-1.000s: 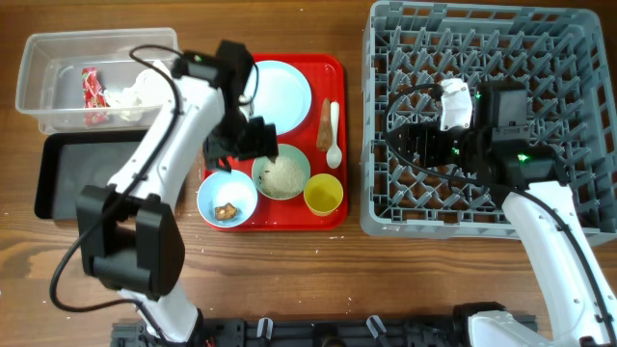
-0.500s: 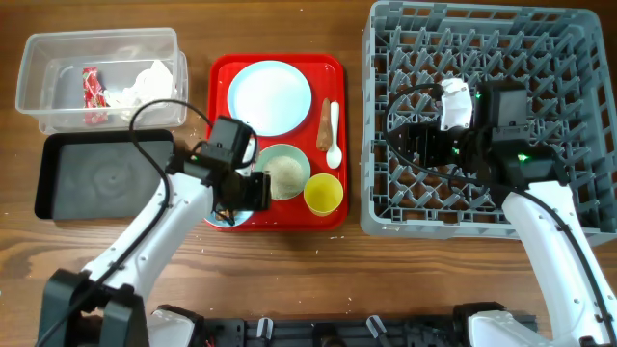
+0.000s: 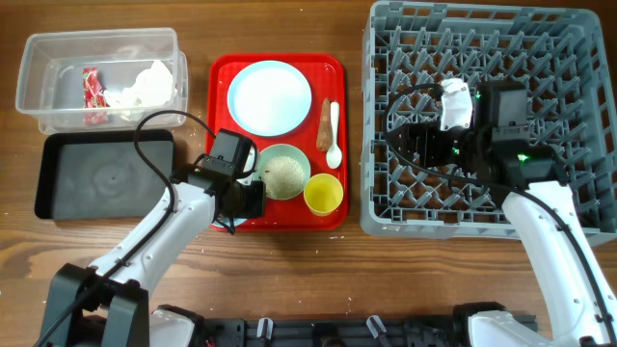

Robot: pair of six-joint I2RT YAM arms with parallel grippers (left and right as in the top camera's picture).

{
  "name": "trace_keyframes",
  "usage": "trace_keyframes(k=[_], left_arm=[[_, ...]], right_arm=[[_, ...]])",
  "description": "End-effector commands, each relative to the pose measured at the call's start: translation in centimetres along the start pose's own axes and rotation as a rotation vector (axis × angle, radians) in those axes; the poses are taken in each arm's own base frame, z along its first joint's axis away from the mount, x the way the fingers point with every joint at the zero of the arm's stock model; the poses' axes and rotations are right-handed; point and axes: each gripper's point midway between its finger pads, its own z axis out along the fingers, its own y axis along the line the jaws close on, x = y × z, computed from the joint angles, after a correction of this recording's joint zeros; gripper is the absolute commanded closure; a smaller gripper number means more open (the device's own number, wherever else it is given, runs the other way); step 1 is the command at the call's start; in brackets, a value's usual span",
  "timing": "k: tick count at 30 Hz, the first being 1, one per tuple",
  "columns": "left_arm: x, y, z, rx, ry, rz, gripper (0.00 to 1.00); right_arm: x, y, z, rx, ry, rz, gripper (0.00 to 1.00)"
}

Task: Sort waste into correct bins and load items into the dishwasher rack
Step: 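Grasp the light-blue bowl with food scraps using the left gripper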

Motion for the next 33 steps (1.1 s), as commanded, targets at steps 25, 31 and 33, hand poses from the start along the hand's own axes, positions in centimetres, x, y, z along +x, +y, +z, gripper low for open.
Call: trace_keyframes(k=[25, 31, 33], left_arm=[[-2.2, 0.3, -3.1, -0.047, -0.041, -0.093, 0.96], [-4.5, -0.2, -6.4, -0.020, -0.067, -0.120, 0.96], [-5.2, -0.5, -7.1, 0.010, -0.082, -0.131, 0.96]], right_arm=[[-0.1, -0.3, 0.2, 0.012, 0.005, 0.013, 0.00], [-0.1, -0.3, 0.2, 0.012, 0.004, 0.013, 0.00], [-0.1, -0.3, 0.2, 0.012, 0.004, 0.011, 0.00]])
